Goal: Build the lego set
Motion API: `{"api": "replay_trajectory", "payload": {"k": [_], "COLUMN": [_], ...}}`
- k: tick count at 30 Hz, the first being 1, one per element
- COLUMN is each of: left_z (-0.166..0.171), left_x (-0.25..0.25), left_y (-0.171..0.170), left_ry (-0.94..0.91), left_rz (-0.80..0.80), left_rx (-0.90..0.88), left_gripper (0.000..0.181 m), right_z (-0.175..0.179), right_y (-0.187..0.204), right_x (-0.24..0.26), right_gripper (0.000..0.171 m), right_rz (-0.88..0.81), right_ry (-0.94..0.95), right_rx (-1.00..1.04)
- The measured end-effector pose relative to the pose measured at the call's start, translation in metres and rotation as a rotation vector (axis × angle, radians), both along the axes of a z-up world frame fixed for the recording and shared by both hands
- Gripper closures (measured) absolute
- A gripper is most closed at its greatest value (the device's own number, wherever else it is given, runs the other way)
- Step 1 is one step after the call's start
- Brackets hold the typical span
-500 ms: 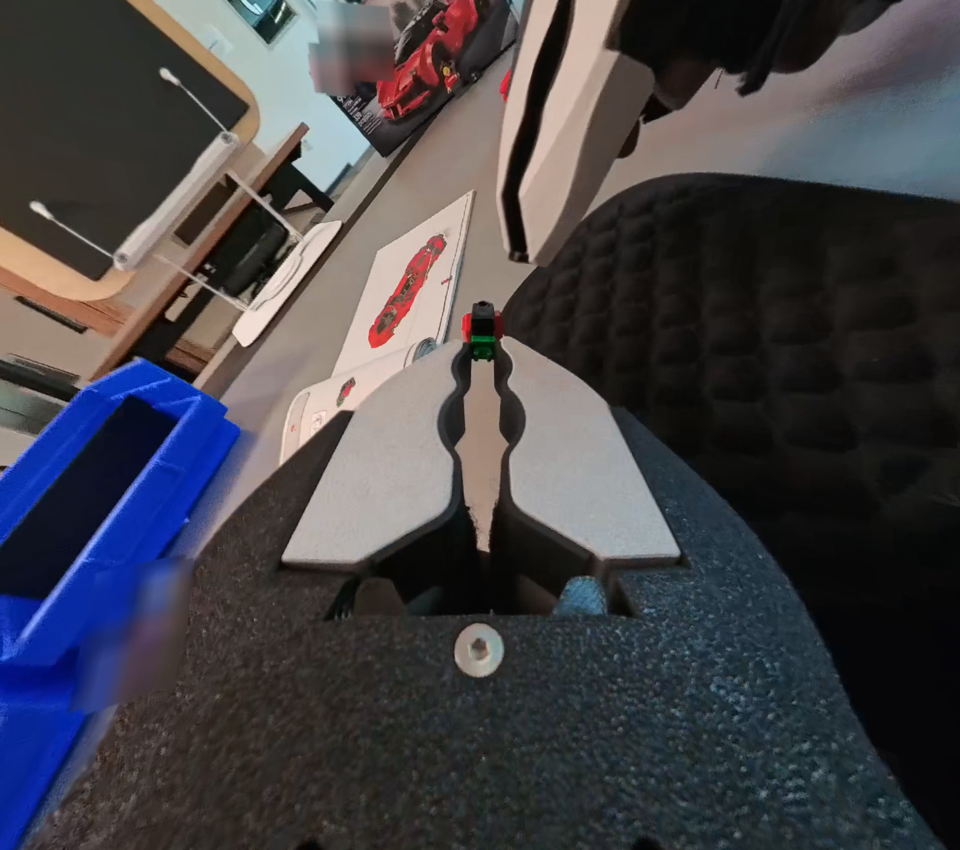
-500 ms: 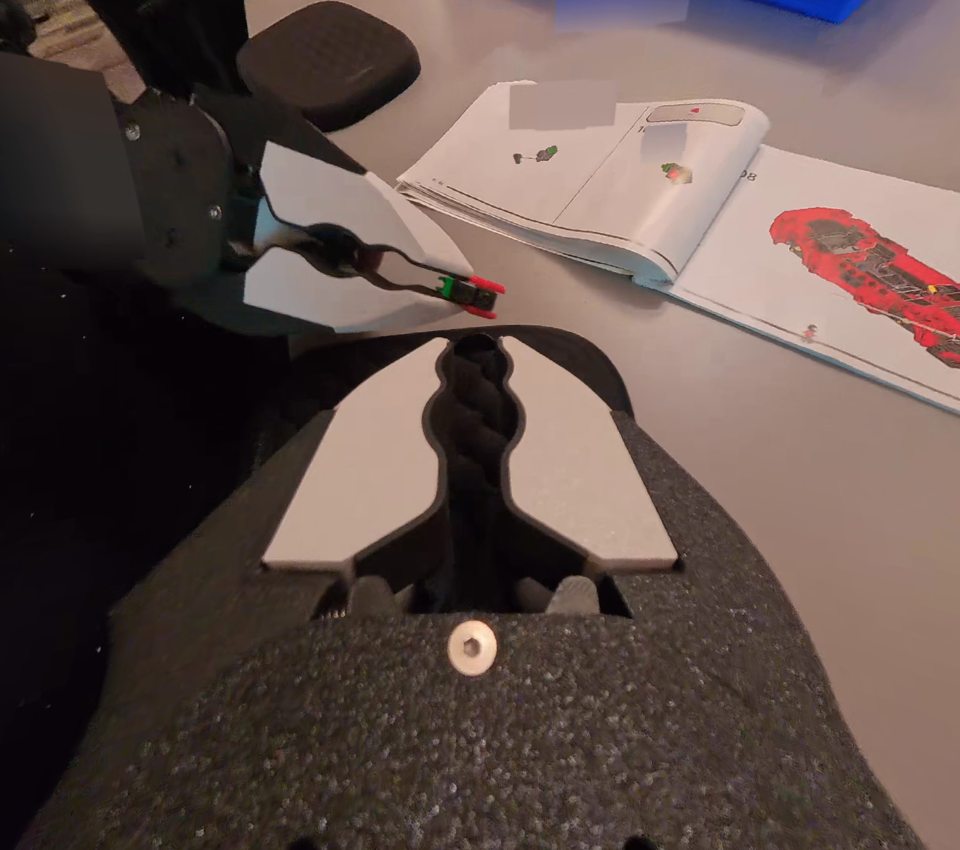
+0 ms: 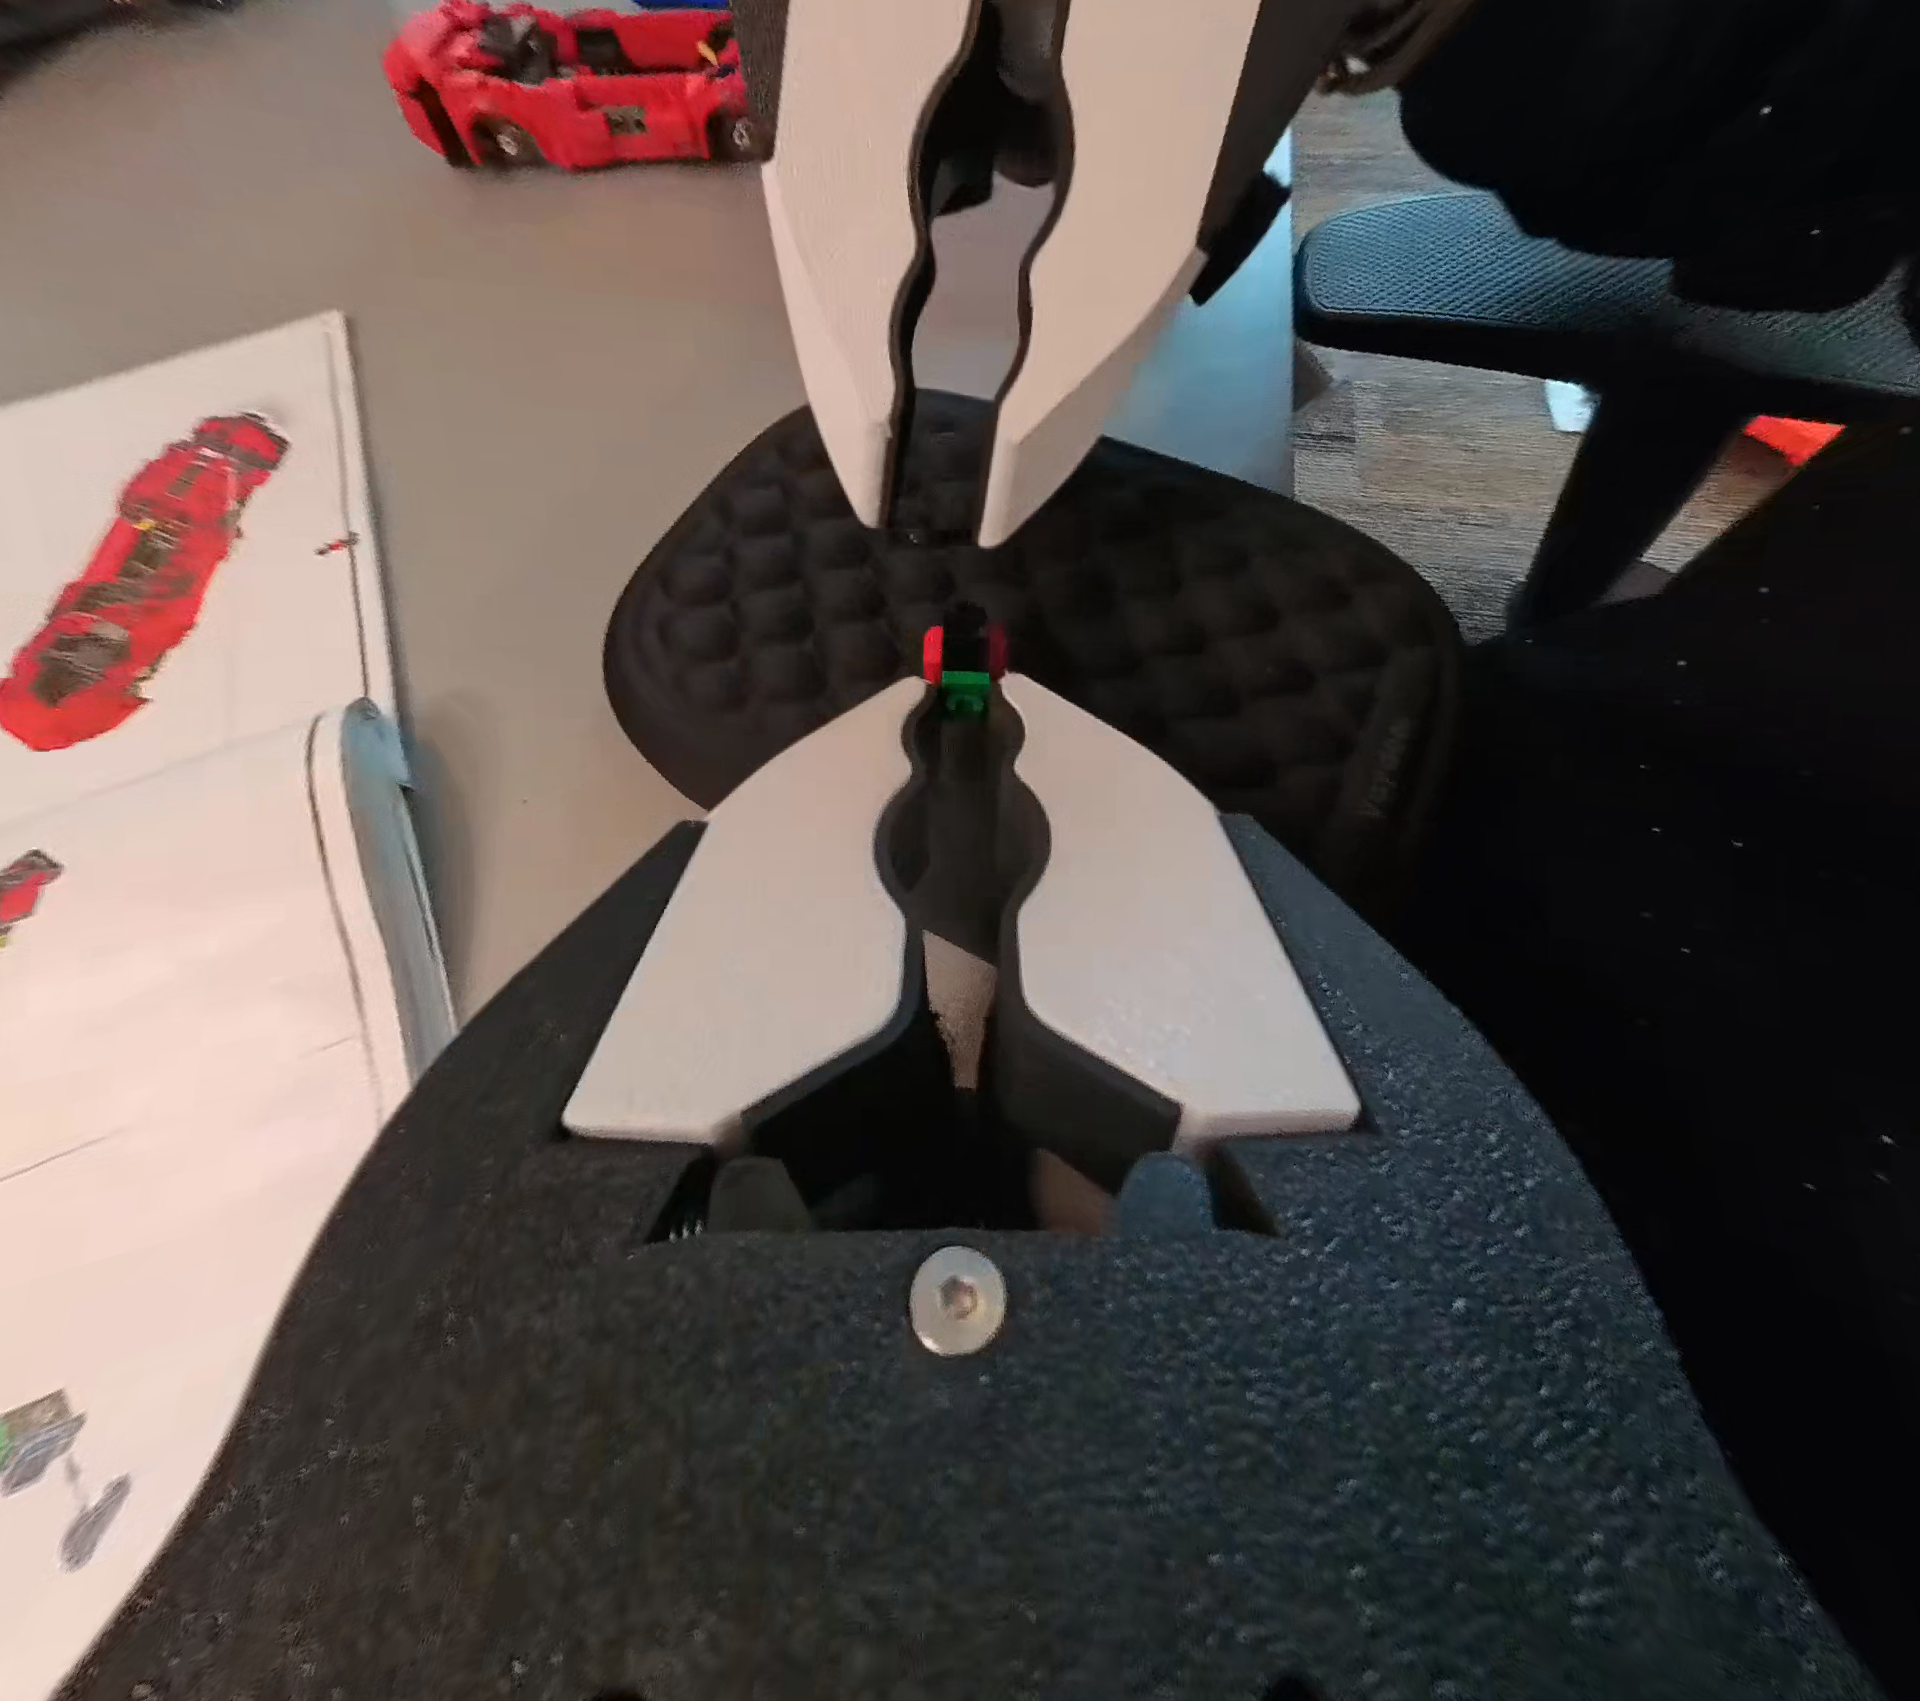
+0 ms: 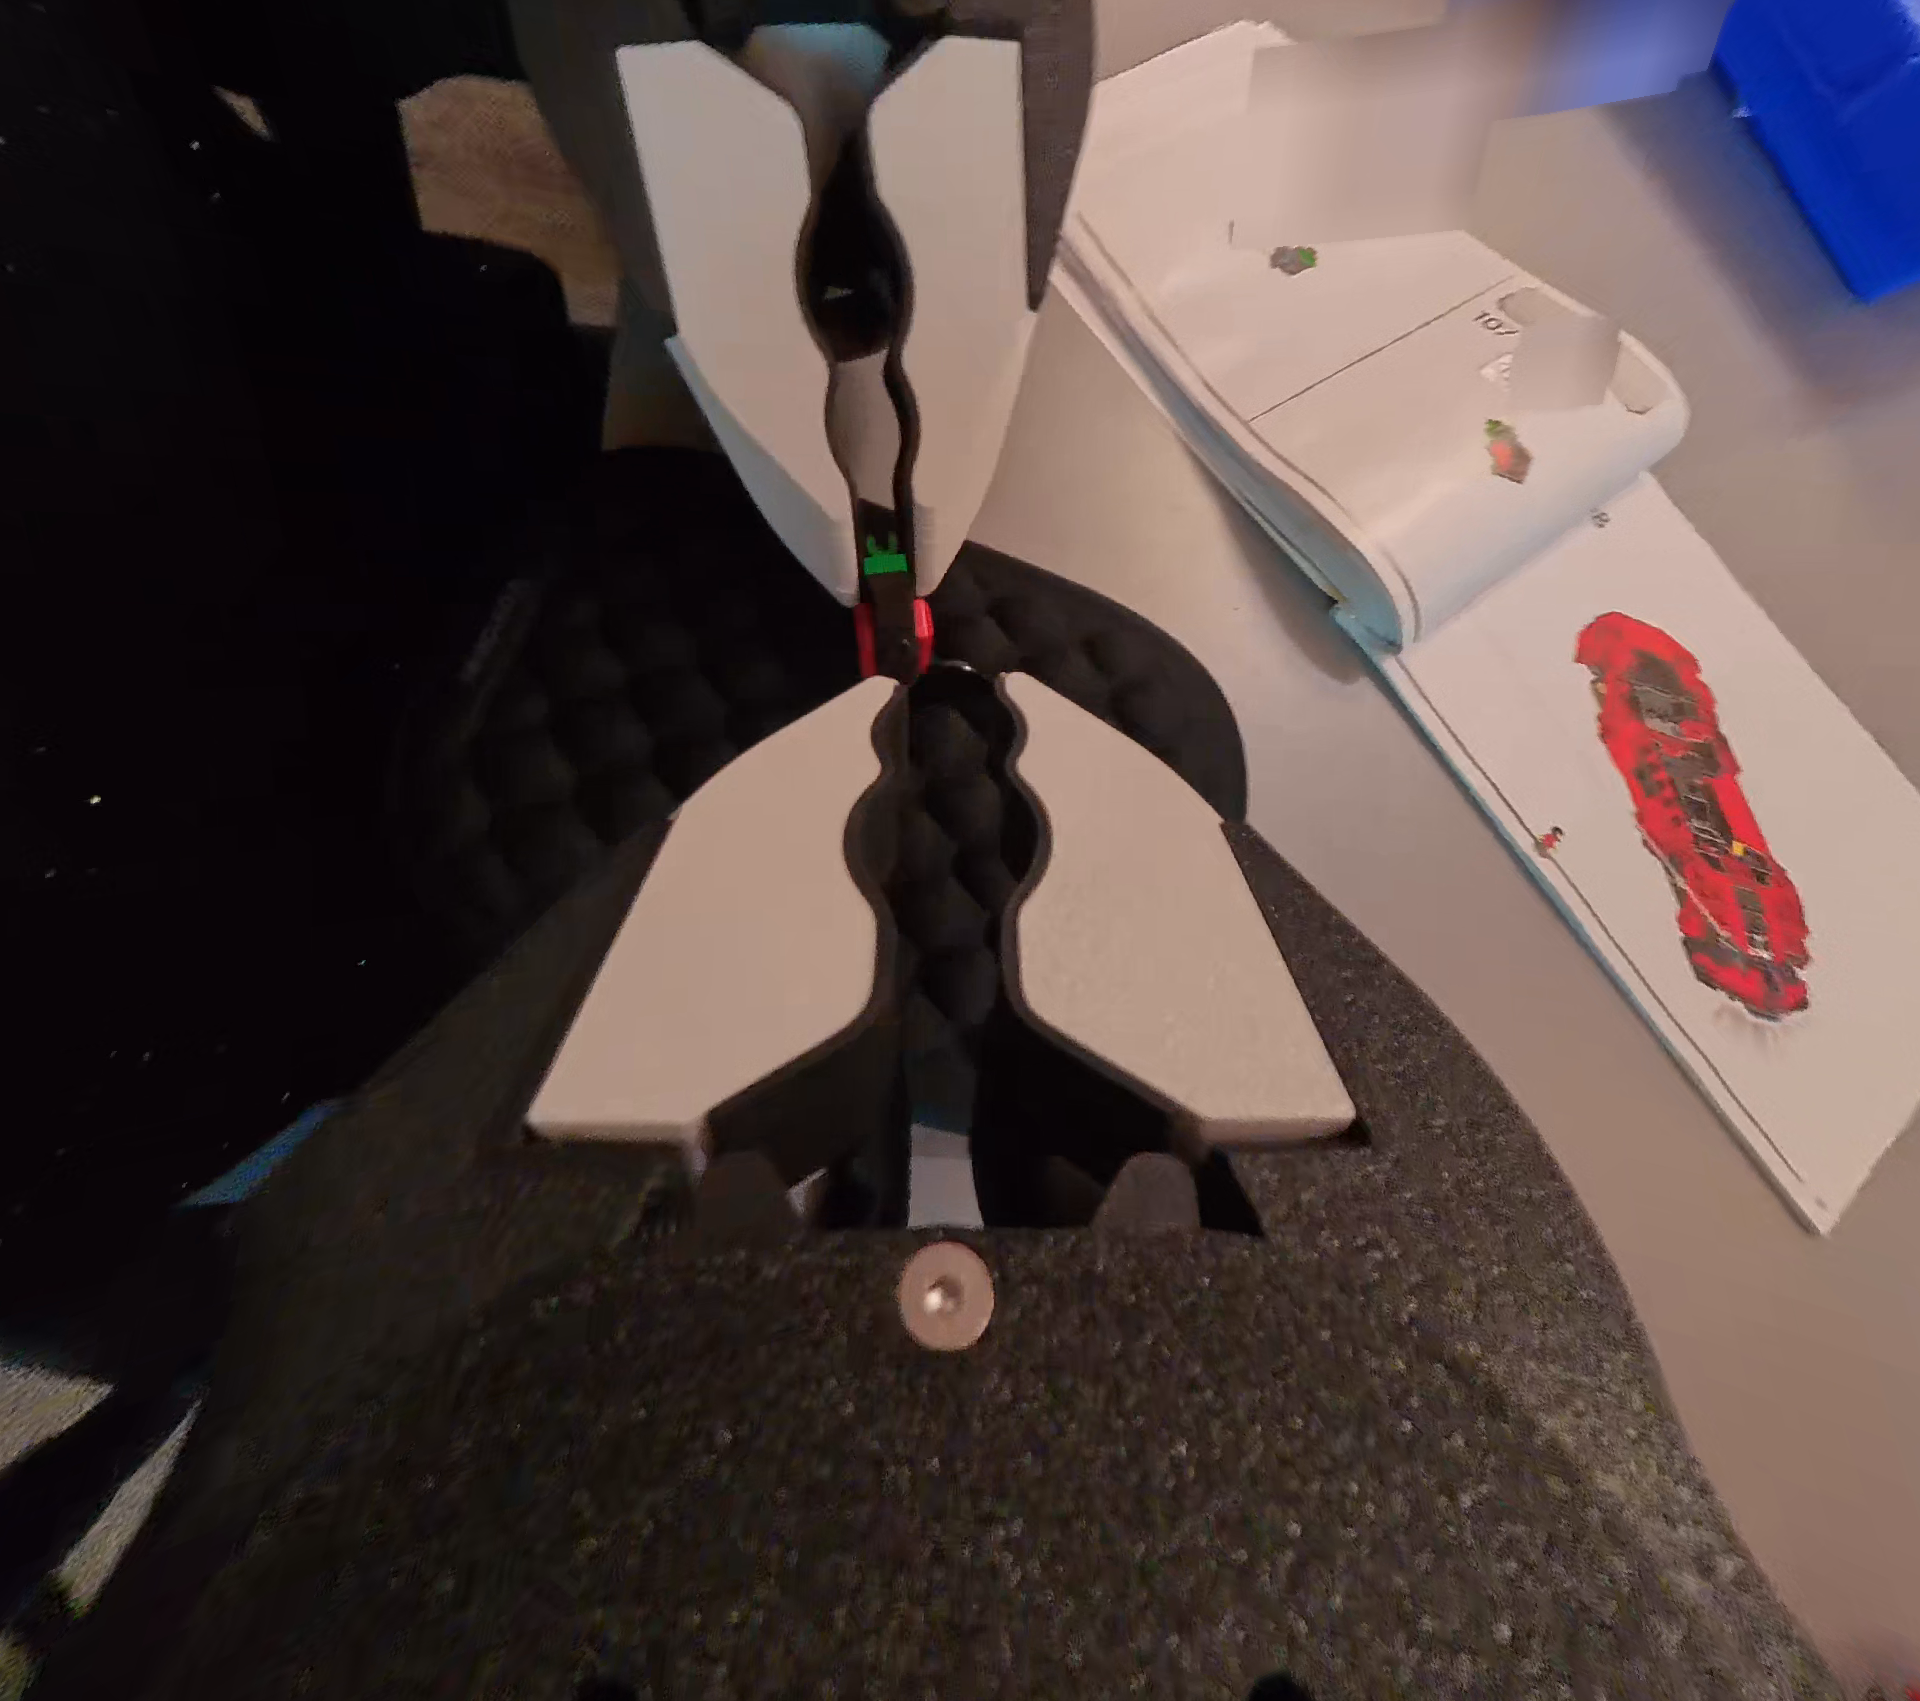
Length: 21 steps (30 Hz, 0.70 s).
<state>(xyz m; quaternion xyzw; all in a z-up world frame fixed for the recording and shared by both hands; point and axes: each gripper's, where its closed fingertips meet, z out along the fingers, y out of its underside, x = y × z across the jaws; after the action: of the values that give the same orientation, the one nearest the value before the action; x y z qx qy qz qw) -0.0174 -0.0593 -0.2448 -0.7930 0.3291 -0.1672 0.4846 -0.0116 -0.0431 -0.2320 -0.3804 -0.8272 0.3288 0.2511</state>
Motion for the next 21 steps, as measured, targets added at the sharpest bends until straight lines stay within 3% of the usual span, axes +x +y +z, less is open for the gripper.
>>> {"api": "replay_trajectory", "payload": {"k": [21], "left_z": [-0.013], "left_x": [0.004], "left_y": [-0.001], "left_ry": [0.044], "left_rz": [-0.031], "left_rx": [-0.076], "left_gripper": [0.174], "right_z": [-0.021], "right_y": [-0.011], "right_x": [0.003], "right_gripper": [0.156], "right_rz": [0.041], "right_ry": [-0.139], "right_rx": [-0.064]}}
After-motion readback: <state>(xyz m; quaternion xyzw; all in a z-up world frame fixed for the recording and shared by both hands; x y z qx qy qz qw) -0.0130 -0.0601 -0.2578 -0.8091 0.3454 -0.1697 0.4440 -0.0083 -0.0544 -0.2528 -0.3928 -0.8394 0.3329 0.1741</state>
